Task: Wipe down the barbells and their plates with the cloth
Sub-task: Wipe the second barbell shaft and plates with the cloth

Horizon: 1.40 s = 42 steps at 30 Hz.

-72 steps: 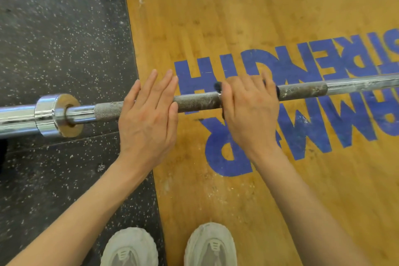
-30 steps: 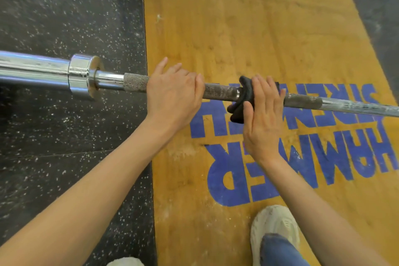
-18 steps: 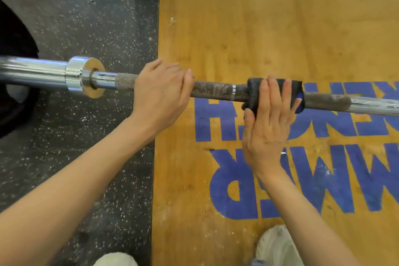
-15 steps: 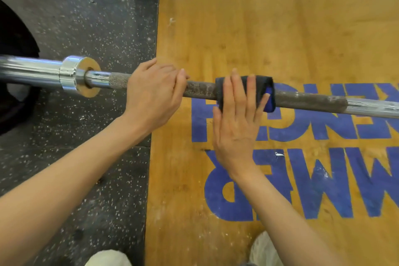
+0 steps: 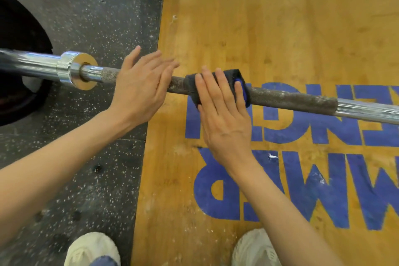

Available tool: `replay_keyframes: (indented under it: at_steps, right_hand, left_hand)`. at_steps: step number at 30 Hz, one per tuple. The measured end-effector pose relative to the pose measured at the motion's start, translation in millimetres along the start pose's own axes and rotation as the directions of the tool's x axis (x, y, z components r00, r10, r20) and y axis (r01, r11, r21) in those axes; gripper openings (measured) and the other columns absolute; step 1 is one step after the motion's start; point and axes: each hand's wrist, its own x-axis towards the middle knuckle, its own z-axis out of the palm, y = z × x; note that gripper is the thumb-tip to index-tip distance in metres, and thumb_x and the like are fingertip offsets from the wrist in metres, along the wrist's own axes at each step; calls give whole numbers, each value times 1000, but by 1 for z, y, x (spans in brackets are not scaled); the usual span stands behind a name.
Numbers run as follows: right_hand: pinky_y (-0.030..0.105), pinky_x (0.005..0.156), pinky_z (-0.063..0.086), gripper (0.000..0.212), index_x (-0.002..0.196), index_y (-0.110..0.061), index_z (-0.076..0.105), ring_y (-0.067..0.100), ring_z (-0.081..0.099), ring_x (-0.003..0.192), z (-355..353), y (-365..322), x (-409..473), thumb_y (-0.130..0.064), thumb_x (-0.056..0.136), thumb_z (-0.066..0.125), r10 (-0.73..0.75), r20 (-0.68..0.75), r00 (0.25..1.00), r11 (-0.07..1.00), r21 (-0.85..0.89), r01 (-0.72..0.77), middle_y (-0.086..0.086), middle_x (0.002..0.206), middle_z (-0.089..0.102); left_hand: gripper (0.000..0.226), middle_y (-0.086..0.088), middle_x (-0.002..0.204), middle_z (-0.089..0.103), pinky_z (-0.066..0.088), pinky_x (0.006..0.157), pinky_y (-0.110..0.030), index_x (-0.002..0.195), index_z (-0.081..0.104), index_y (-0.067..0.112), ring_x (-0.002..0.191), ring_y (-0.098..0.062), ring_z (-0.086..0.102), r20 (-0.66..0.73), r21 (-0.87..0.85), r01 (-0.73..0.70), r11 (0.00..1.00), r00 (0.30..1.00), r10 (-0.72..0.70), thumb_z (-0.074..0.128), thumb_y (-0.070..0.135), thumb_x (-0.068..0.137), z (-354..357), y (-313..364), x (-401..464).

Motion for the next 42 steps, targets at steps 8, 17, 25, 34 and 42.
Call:
replay_keyframes:
  at_steps: [8,17,25,34,42]
  right_hand:
    - [48,126,7,48,149,-3,44,30,34,148,-12,-15,8,-15,102,40,186,-6,983,980,80,-185,10,156,43]
    - [50,126,5,56,154,-3,36,32,26,151,-20,-3,-7,-5,98,45,174,-25,984,984,-19,-175,11,161,34]
    - [47,127,7,58,155,-8,34,27,26,151,-24,26,-21,-1,100,48,174,-37,984,979,-101,-176,7,161,34]
    - [45,127,9,57,154,-7,38,27,29,151,-16,22,3,-1,98,48,47,56,997,996,-82,-43,8,161,36]
    - [47,126,14,46,145,-5,51,27,40,145,-15,8,29,-27,110,29,159,88,983,987,-10,-158,8,151,50]
  left_hand:
    - [51,-5,159,38,5,126,-36,153,39,8,150,-23,28,-49,-136,10,991,999,-16,24,25,107,13,46,-30]
    - [50,0,154,45,4,125,-34,150,44,14,149,-22,30,-41,-134,86,987,995,-92,25,26,107,11,53,-30]
    - [44,2,150,50,9,124,-37,143,52,18,147,-20,33,-121,-160,86,983,987,-106,28,24,107,19,52,-28]
    - [45,2,150,50,13,123,-40,140,55,17,148,-22,31,-197,-182,57,982,976,-93,27,25,107,29,47,-13]
    - [43,1,142,57,12,122,-34,133,62,14,146,-21,35,-262,-240,58,969,957,-122,29,23,107,34,50,-5]
